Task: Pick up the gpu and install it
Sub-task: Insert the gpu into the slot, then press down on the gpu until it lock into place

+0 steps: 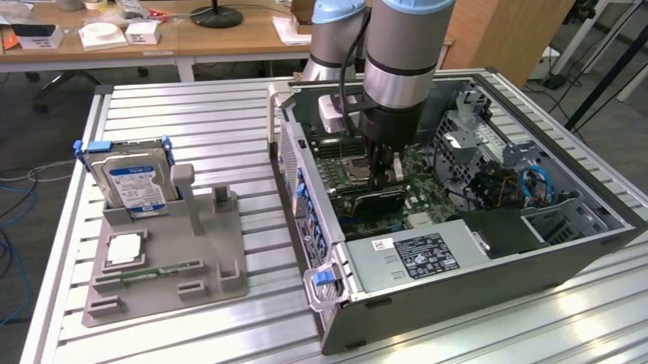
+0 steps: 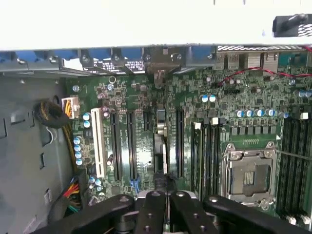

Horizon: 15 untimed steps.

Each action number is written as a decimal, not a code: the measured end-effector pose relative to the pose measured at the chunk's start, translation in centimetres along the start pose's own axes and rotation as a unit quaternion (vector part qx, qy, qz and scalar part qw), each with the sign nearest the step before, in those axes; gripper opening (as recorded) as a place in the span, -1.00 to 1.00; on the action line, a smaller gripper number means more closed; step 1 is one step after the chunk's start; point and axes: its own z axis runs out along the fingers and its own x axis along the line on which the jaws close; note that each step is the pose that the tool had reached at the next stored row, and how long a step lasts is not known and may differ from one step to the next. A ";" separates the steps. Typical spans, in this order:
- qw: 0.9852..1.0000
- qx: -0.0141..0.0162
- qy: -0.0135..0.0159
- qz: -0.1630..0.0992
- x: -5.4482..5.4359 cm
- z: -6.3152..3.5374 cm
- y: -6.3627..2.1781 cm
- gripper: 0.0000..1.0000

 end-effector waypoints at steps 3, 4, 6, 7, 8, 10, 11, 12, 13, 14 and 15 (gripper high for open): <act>1.000 0.000 0.000 0.000 0.0 0.00 0.00 -0.79; 1.000 0.000 0.000 0.000 0.0 0.00 0.00 -0.79; 1.000 0.000 0.000 0.000 0.0 0.00 0.00 -0.79; 1.000 0.000 0.000 0.000 0.0 0.00 0.00 -0.79; 1.000 0.000 0.000 0.000 0.0 0.00 0.00 -0.79; 1.000 0.000 0.000 0.000 0.0 0.00 0.00 -0.79; 1.000 0.000 0.000 0.000 0.0 0.00 0.00 -0.79; 1.000 0.000 0.000 0.000 0.0 0.00 0.00 -0.79; 1.000 0.000 0.000 0.000 0.0 0.00 0.00 -0.79; 1.000 0.000 0.000 0.000 0.0 0.00 0.00 -0.79; 1.000 0.000 0.000 0.000 0.0 0.00 0.00 -0.79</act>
